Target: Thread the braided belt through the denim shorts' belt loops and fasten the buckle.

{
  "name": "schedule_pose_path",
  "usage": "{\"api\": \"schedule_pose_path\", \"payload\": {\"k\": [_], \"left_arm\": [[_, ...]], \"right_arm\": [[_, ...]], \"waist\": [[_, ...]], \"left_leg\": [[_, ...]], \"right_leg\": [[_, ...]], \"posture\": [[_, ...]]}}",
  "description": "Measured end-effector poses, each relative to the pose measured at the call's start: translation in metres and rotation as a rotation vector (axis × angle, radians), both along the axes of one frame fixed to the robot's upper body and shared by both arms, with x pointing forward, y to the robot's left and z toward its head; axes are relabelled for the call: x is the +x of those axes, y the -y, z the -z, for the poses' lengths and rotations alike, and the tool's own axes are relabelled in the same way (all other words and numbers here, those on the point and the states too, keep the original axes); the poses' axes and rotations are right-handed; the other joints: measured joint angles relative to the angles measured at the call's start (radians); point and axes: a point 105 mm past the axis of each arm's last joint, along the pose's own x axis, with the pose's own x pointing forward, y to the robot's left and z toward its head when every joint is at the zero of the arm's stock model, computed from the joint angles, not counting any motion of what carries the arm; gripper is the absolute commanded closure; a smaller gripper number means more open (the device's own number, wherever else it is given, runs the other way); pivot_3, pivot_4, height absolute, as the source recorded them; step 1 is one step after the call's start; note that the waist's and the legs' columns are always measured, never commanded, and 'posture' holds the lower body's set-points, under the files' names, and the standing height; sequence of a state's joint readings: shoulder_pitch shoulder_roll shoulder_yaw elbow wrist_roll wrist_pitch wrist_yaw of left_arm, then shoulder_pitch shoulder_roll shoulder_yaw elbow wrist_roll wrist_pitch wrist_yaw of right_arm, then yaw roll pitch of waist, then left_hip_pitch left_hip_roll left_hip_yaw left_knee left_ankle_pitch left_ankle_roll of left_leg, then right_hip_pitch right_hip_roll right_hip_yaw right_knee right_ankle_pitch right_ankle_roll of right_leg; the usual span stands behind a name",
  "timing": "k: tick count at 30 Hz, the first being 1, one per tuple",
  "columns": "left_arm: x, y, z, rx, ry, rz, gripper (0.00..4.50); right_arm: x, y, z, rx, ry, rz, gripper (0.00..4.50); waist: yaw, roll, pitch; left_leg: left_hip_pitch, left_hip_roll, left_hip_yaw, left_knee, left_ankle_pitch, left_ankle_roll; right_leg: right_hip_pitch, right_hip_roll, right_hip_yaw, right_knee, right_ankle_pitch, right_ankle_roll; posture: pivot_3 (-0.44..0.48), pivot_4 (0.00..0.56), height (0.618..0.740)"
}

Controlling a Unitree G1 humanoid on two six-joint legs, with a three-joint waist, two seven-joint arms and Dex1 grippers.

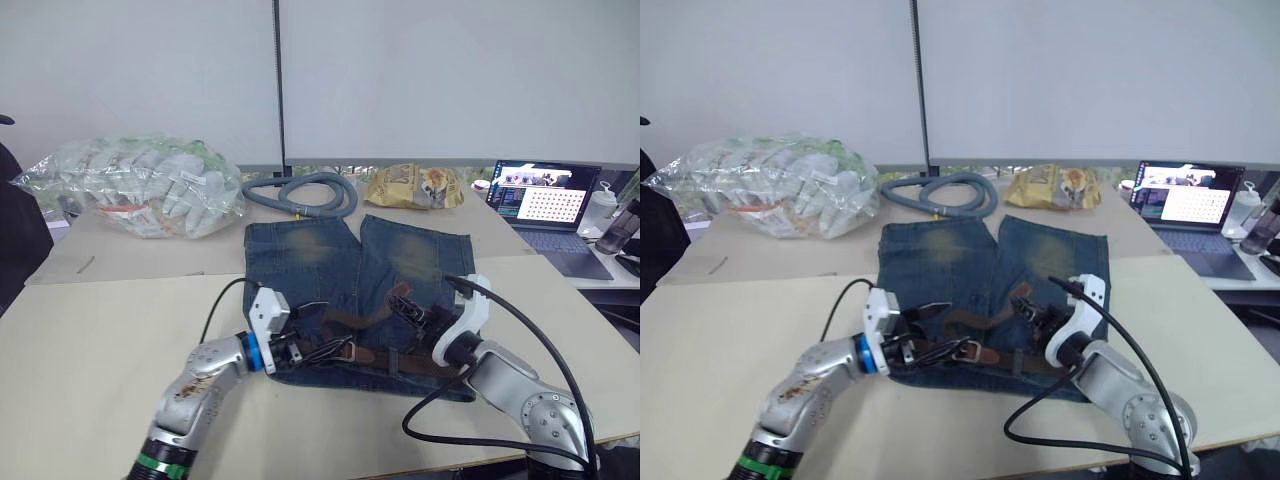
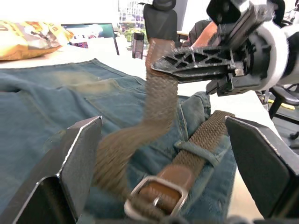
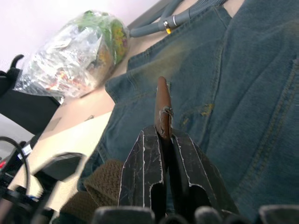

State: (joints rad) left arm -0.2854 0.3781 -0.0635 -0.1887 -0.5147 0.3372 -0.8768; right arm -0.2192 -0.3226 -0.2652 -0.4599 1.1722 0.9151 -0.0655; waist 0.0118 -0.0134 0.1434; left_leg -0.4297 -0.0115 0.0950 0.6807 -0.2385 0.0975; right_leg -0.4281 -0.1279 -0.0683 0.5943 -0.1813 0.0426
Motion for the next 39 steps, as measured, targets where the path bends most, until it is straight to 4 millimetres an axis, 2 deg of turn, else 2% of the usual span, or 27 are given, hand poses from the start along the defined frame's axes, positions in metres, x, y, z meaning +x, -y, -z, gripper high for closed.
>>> {"api": "schedule_pose_path", "payload": {"k": [6,9,10,13,18,20,25,32,39], "left_arm": [[0.013,-0.023,-0.02,-0.084,0.013,-0.045,0.06],[0.019,-0.022,-0.022,-0.131,-0.004,-0.053,0.88],[0.02,-0.02,-0.018,-0.126,-0.016,-0.047,1.33],[0.019,-0.012,-0.01,-0.108,-0.037,-0.016,2.18],[0.019,0.007,0.002,-0.025,-0.016,0.044,3.92],[0.02,0.013,0.006,0.007,0.0,0.067,4.43],[0.018,0.027,0.012,0.07,0.039,0.136,4.43],[0.02,0.036,0.032,0.181,0.045,0.176,4.43],[0.022,0.044,0.041,0.27,0.052,0.225,4.43]], "right_arm": [[-0.003,0.011,-0.002,-0.065,0.024,-0.017,4.5],[-0.007,0.018,0.001,-0.184,0.039,-0.044,4.5],[-0.008,0.02,0.002,-0.235,0.049,-0.052,4.5],[-0.008,0.021,0.0,-0.267,0.074,-0.058,4.5],[-0.012,0.02,-0.003,-0.366,0.112,-0.101,4.5],[-0.014,0.019,-0.002,-0.4,0.117,-0.117,4.5],[-0.017,0.02,-0.005,-0.468,0.144,-0.136,4.5],[-0.019,0.025,-0.009,-0.555,0.168,-0.147,4.5],[-0.022,0.028,-0.007,-0.601,0.162,-0.161,4.5]], "waist": [[0.002,0.0,0.0],[0.002,0.0,0.0],[0.001,0.0,0.0],[0.001,0.0,0.0],[0.003,0.0,0.0],[0.005,0.0,0.0],[0.007,0.0,0.0],[0.012,0.0,0.0],[0.017,0.0,0.0]], "left_leg": [[0.0,0.0,0.0,0.0,0.0,0.0],[0.0,-0.002,0.0,0.0,0.0,0.001],[0.0,-0.003,0.0,0.0,0.0,0.001],[0.0,-0.003,0.0,0.0,0.0,0.001],[0.0,-0.003,0.0,0.001,0.0,0.001],[0.0,-0.003,0.0,0.001,0.0,0.001],[0.0,-0.004,0.0,0.001,0.0,0.002],[0.0,-0.004,0.0,0.002,0.0,0.002],[0.0,-0.004,0.0,0.003,-0.001,0.003]], "right_leg": [[0.001,0.001,0.0,0.0,0.0,0.001],[0.002,0.0,0.0,0.0,-0.001,0.002],[0.002,0.0,0.0,0.0,-0.001,0.002],[0.002,0.0,0.0,0.0,-0.001,0.002],[0.002,0.0,0.0,0.0,-0.001,0.002],[0.002,-0.001,0.0,0.0,-0.001,0.002],[0.002,-0.002,0.0,0.0,-0.001,0.002],[0.002,-0.003,0.0,0.0,-0.001,0.002],[0.002,-0.003,0.0,0.0,-0.001,0.002]], "posture": [[0.0,0.15,0.74],[0.0,0.15,0.74],[0.0,0.15,0.74],[0.0,0.15,0.74],[0.0,0.15,0.74],[0.0,0.15,0.74],[0.0,0.15,0.74],[0.0,0.15,0.74],[0.0,0.15,0.74]]}}
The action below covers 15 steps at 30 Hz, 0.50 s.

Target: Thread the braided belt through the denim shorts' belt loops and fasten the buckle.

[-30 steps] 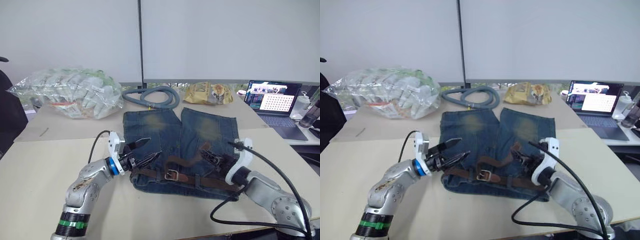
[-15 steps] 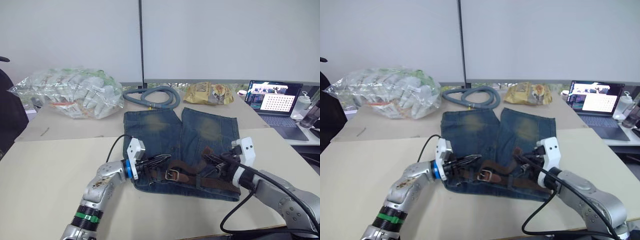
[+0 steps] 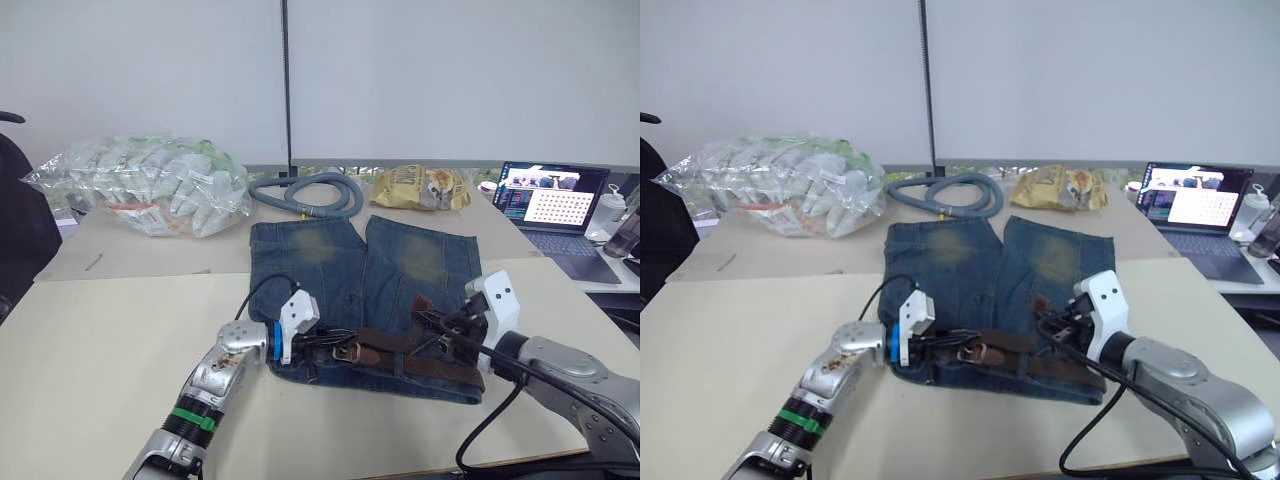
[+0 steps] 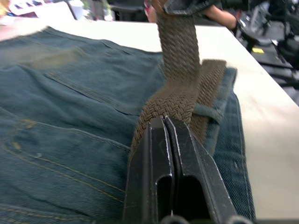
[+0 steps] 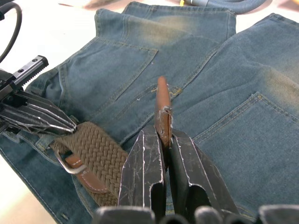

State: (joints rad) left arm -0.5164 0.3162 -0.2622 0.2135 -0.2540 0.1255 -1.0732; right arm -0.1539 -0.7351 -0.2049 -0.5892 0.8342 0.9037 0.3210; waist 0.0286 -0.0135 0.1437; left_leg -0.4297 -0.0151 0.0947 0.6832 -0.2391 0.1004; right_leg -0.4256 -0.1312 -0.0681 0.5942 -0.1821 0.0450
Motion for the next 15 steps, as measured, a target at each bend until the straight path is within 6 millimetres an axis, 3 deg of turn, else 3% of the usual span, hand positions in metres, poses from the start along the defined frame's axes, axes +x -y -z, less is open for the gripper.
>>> {"api": "schedule_pose_path", "payload": {"k": [15], "left_arm": [[0.007,0.018,0.016,0.038,-0.097,0.003,4.43]], "right_arm": [[-0.003,0.014,0.0,-0.066,-0.005,0.025,4.5]], "waist": [[0.015,0.0,0.0]], "left_leg": [[0.0,0.0,-0.001,0.003,0.0,0.001]], "right_leg": [[0.002,-0.001,0.0,0.0,0.0,0.001]], "posture": [[0.0,0.15,0.74]]}}
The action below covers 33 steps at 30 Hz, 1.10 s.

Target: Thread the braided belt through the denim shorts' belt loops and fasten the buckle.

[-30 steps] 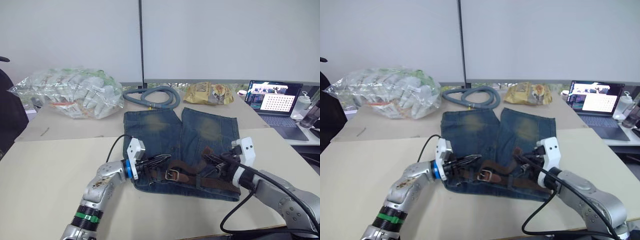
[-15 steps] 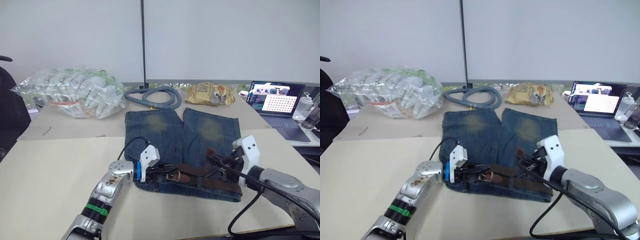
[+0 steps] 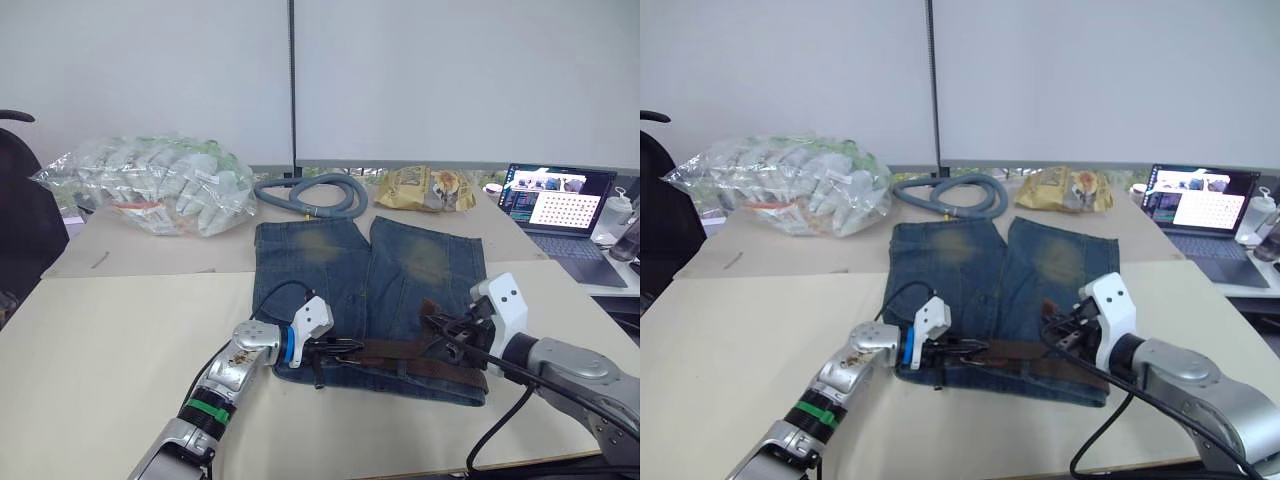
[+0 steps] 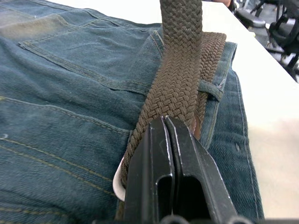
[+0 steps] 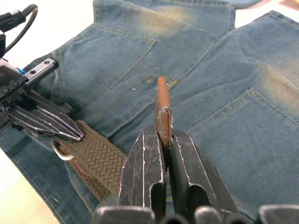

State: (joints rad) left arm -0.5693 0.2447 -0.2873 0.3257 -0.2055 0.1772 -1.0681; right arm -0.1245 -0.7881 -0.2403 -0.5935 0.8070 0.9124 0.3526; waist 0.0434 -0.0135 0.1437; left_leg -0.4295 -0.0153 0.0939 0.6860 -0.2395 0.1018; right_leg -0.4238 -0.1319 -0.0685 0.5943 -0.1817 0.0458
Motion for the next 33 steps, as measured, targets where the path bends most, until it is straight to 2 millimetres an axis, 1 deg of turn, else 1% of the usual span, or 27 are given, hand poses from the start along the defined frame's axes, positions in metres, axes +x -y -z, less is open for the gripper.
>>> {"api": "schedule_pose_path", "payload": {"k": [1,3,5,8,11,14,17,20,25,27,28,31,33], "left_arm": [[0.001,0.002,-0.002,-0.039,-0.032,-0.018,4.43],[0.004,0.0,-0.001,-0.112,-0.099,-0.082,4.43],[0.007,-0.003,0.001,-0.121,-0.115,-0.117,4.43],[0.008,-0.009,0.004,-0.106,-0.123,-0.135,4.43],[0.006,-0.014,0.01,-0.064,-0.113,-0.137,4.43],[0.005,-0.014,0.012,-0.033,-0.094,-0.132,4.43],[0.003,-0.014,0.014,0.006,-0.047,-0.116,4.43],[0.004,-0.013,0.014,0.058,0.016,-0.104,4.43],[0.008,-0.012,0.014,0.051,0.032,-0.135,4.43],[0.012,-0.013,0.011,-0.007,0.021,-0.174,4.43],[0.013,-0.014,0.008,-0.059,0.005,-0.197,4.43],[0.024,-0.024,-0.011,-0.258,-0.065,-0.313,4.43],[0.029,-0.034,-0.025,-0.317,-0.048,-0.362,4.43]], "right_arm": [[0.0,0.003,-0.001,-0.008,-0.002,0.006,4.5],[-0.001,0.012,-0.002,-0.032,-0.004,0.026,4.5],[-0.001,0.019,-0.004,-0.045,-0.005,0.046,4.5],[-0.001,0.02,-0.004,-0.042,-0.008,0.039,4.5],[-0.001,0.02,-0.003,-0.039,-0.011,0.039,4.5],[-0.001,0.02,-0.003,-0.037,-0.014,0.035,4.5],[0.0,0.021,-0.002,-0.037,-0.018,0.037,4.5],[0.001,0.02,-0.006,-0.038,-0.007,0.033,4.5],[0.003,0.021,-0.009,-0.04,0.001,0.033,4.5],[0.003,0.021,-0.013,-0.011,0.004,0.038,4.5],[0.004,0.02,-0.015,0.014,0.012,0.038,4.5],[0.005,0.017,-0.019,0.109,0.016,0.052,4.5],[0.007,0.012,-0.021,0.169,0.019,0.05,4.5]], "waist": [[0.001,0.0,0.0],[0.001,0.0,0.0],[0.0,0.0,0.0],[-0.003,0.0,0.0],[-0.005,0.001,0.0],[-0.005,0.001,0.0],[-0.004,0.001,-0.001],[-0.004,0.001,-0.001],[-0.002,0.001,-0.001],[-0.002,0.001,-0.001],[-0.002,0.001,-0.001],[-0.003,0.001,-0.001],[-0.004,0.001,0.0]], "left_leg": [[0.0,0.0,0.0,0.0,0.0,0.0],[0.0,0.0,0.0,0.001,-0.001,0.001],[0.0,0.0,0.0,0.002,-0.001,0.002],[0.0,0.0,0.0,0.002,-0.001,0.001],[0.0,0.0,0.0,0.002,-0.001,0.001],[0.0,0.001,0.0,0.002,-0.001,0.001],[0.0,0.0,0.0,0.002,-0.001,0.001],[0.001,0.001,0.0,0.002,-0.001,0.001],[0.002,0.0,0.0,0.002,-0.001,0.002],[0.001,0.0,0.0,0.002,-0.001,0.002],[0.001,0.0,0.0,0.002,-0.001,0.002],[0.0,0.0,0.0,0.002,-0.001,0.002],[0.0,0.0,0.0,0.002,-0.001,0.002]], "right_leg": [[0.0,0.0,0.0,0.0,0.0,0.0],[0.0,-0.001,0.0,0.0,0.0,0.001],[0.001,-0.001,0.0,0.0,0.0,0.002],[0.0,0.0,0.0,0.0,0.0,0.001],[0.001,0.0,0.0,0.0,0.0,0.001],[0.001,0.0,0.0,0.0,0.0,0.0],[0.0,0.0,0.0,0.0,-0.001,0.0],[0.001,-0.001,0.0,0.0,-0.001,-0.001],[0.001,-0.003,0.0,0.0,-0.003,-0.004],[0.001,-0.004,0.0,0.0,-0.002,-0.003],[0.001,-0.006,0.0,0.0,0.0,0.001],[0.0,-0.007,0.0,0.0,0.001,0.002],[0.0,-0.007,0.0,0.0,0.001,0.002]], "posture": [[0.0,0.15,0.74],[0.0,0.15,0.74],[0.0,0.15,0.74],[0.0,0.15,0.74],[0.0,0.15,0.74],[0.0,0.15,0.74],[0.0,0.15,0.74],[0.0,0.15,0.74],[0.0,0.15,0.74],[0.0,0.15,0.74],[0.0,0.15,0.74],[0.0,0.15,0.74],[0.0,0.15,0.74]]}}
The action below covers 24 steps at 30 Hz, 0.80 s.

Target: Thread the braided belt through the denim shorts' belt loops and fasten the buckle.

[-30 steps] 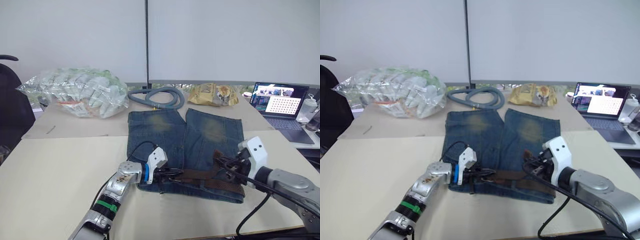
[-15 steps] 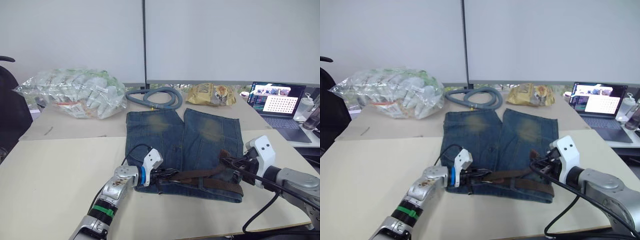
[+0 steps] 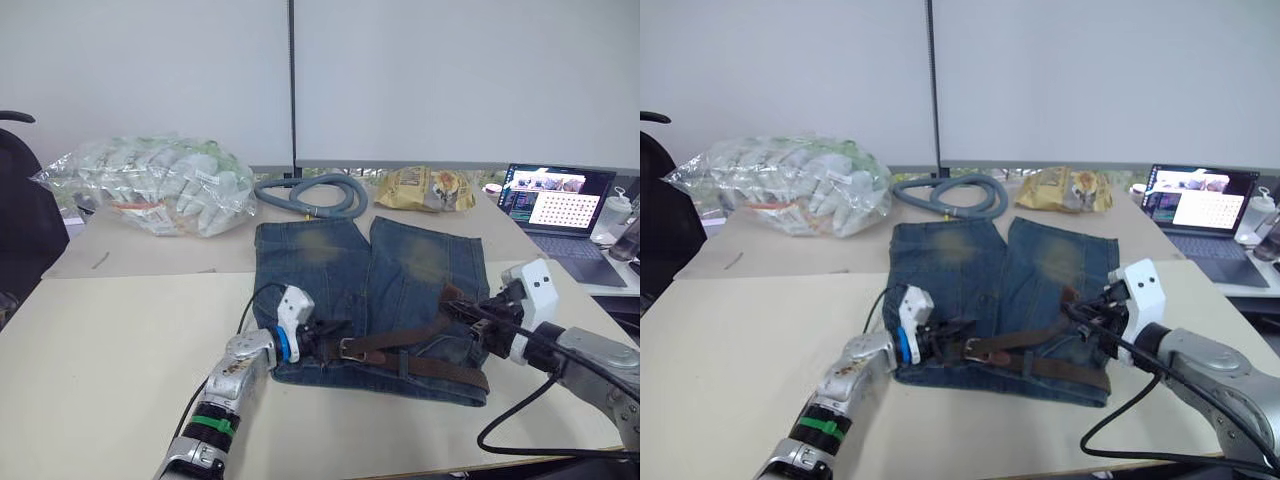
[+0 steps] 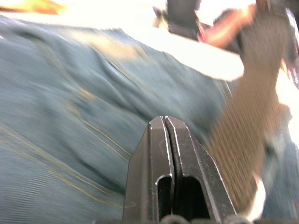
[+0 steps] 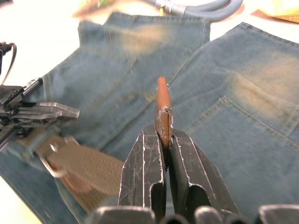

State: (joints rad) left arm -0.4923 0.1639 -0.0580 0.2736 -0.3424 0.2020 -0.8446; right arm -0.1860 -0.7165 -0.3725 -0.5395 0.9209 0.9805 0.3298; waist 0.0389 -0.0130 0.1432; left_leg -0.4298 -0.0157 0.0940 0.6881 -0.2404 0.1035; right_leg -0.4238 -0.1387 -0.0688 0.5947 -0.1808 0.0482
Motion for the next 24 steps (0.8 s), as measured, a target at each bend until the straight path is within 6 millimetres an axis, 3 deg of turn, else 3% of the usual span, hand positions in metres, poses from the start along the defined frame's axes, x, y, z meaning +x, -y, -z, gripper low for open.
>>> {"api": "schedule_pose_path", "payload": {"k": [6,11,16,24], "left_arm": [[0.002,-0.013,-0.035,-0.012,0.106,-0.09,4.43],[-0.019,-0.007,-0.055,0.004,0.182,-0.03,3.0],[-0.037,0.016,-0.054,0.099,0.322,0.021,1.31],[-0.034,0.021,-0.06,0.203,0.549,-0.111,1.31]], "right_arm": [[0.008,-0.023,0.001,0.345,-0.031,0.034,4.5],[0.019,-0.039,0.007,0.577,-0.096,0.092,4.5],[0.029,-0.063,-0.002,0.83,-0.169,0.085,4.5],[0.032,-0.088,-0.005,0.937,-0.26,0.09,4.5]], "waist": [[-0.001,0.0,0.0],[-0.011,0.001,0.0],[-0.019,0.001,0.0],[-0.028,0.002,0.0]], "left_leg": [[0.0,-0.001,0.0,0.0,0.0,0.0],[0.0,-0.002,0.0,0.0,0.0,0.0],[0.0,-0.002,0.0,-0.002,0.001,-0.002],[0.0,-0.002,0.0,-0.004,0.002,-0.003]], "right_leg": [[0.0,0.003,0.0,0.0,0.001,0.001],[0.0,0.003,0.001,0.0,0.001,0.001],[-0.001,0.006,0.002,0.001,0.001,0.001],[-0.002,0.008,0.002,0.001,0.001,0.0]], "posture": [[0.0,0.15,0.74],[0.0,0.15,0.74],[0.0,0.15,0.74],[0.0,0.15,0.74]]}}
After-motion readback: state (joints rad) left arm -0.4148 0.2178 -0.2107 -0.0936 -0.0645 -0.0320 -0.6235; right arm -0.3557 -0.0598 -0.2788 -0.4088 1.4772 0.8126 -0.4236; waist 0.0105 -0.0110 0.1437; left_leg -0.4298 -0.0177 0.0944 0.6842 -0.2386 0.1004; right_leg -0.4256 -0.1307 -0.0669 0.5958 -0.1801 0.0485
